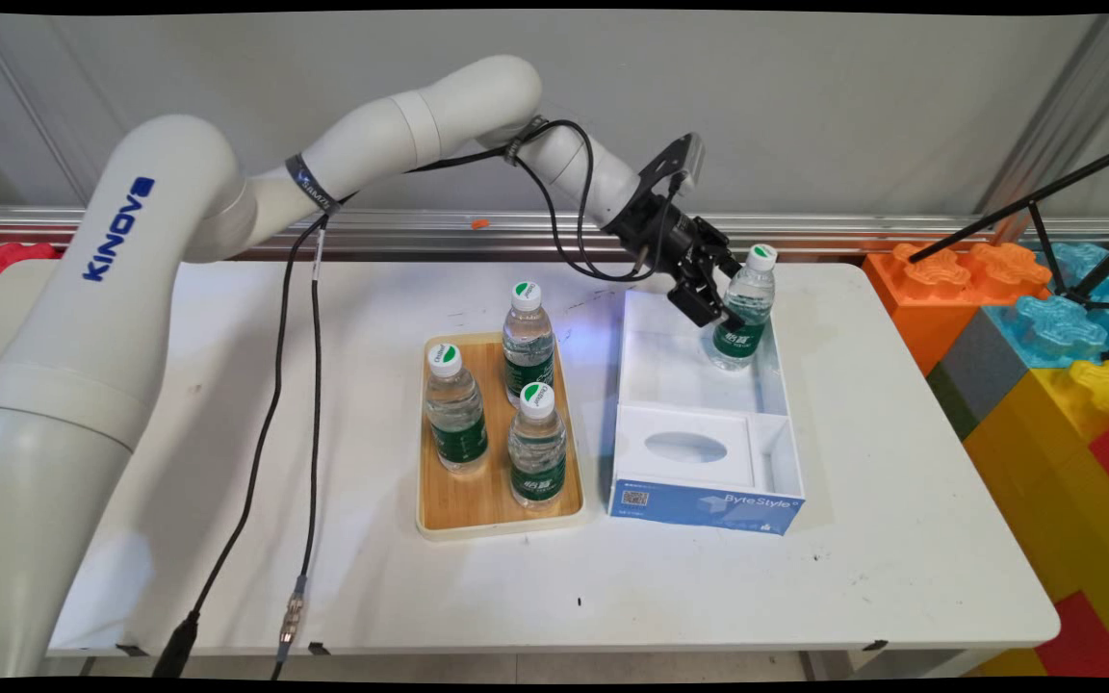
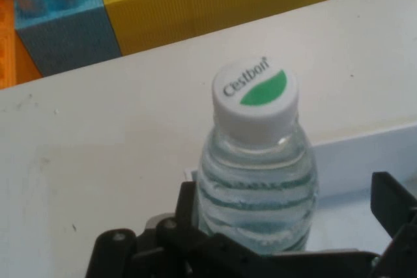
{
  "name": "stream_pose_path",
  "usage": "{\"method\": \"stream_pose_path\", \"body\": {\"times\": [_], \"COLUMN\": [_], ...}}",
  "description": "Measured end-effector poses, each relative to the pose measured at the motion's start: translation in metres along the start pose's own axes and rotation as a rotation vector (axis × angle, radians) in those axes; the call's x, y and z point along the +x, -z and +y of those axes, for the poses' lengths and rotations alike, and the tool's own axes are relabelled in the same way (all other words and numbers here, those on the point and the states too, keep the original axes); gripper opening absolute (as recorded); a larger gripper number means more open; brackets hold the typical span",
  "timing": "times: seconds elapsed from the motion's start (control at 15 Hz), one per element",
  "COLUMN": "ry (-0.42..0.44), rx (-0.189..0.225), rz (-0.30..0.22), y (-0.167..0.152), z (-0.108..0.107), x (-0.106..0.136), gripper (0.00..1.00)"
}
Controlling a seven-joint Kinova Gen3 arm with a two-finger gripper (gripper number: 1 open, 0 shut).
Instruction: Pick up the green bottle from the white box
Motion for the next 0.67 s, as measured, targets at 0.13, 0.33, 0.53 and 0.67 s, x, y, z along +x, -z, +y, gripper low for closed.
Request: {"method": "stream_pose_path", "body": {"times": [0.13,0.33,0.53,0.67], "ry": [0.0,0.0,0.002,0.002], "rx": [0.007,0.016,0.023,0.025], "rz": [0.005,0.013,0.02,0.023], "y": [-0.002,-0.006,-0.009,-0.011], "z": [-0.002,-0.004,-0.006,-0.006], "x": [0.002,0.004,0.006,0.006], "gripper": [1.0,1.0,1.0,1.0]}}
